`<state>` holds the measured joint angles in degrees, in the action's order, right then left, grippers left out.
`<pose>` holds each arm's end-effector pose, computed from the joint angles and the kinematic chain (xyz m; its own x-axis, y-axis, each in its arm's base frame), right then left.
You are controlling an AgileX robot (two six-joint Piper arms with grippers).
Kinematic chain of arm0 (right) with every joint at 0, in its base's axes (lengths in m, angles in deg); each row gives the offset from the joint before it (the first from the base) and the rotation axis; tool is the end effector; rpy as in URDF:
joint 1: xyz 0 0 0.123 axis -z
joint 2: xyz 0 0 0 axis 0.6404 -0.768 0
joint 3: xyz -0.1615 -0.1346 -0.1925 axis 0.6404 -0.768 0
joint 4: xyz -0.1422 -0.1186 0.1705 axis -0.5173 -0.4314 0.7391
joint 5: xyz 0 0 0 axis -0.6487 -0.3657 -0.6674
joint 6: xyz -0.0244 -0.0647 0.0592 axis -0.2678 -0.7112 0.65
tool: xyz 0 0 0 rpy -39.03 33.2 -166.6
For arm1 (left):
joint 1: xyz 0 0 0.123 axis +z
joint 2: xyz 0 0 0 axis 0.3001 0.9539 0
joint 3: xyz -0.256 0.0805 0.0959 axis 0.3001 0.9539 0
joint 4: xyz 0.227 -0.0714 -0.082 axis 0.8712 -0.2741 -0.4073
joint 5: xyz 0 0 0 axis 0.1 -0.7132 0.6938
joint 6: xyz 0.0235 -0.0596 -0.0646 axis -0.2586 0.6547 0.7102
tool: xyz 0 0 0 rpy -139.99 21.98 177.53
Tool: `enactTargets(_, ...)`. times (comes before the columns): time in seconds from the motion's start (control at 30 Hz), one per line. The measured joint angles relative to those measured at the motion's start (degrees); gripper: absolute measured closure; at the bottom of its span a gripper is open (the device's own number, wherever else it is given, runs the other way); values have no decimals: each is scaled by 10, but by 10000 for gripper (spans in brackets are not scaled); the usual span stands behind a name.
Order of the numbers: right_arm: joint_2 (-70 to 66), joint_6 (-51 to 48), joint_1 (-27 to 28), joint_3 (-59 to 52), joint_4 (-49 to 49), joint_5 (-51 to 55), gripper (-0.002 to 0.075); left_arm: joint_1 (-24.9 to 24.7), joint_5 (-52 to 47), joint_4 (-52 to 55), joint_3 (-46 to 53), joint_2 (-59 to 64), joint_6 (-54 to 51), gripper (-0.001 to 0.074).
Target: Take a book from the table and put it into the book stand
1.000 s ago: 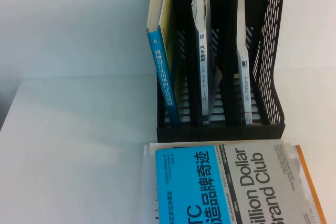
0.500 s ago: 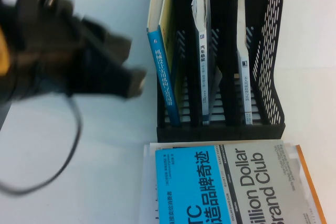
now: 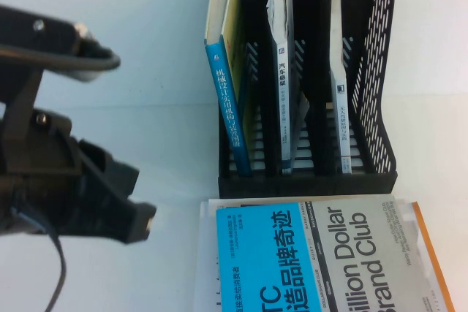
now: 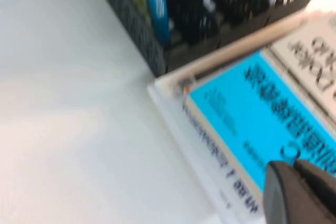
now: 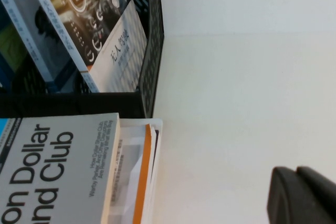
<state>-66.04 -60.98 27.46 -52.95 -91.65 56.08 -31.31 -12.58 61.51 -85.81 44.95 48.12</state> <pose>0.0630 0.0053 0.2850 -0.3481 0.0281 -0.9370 -0.0946 0.9934 0.0649 0.1300 -0.1238 0.4151 -0.6259 0.2189 -0.7485 0.4704 0.8715 -0.1385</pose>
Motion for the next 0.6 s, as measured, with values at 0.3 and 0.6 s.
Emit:
enactTargets(0.3, 0, 0, 0, 0, 0, 0, 729, 0, -69, 35, 0, -1, -7, 737)
enactTargets(0.6, 0, 0, 0, -1, 0, 0, 729, 143, 41, 1, 24, -38, -31, 737)
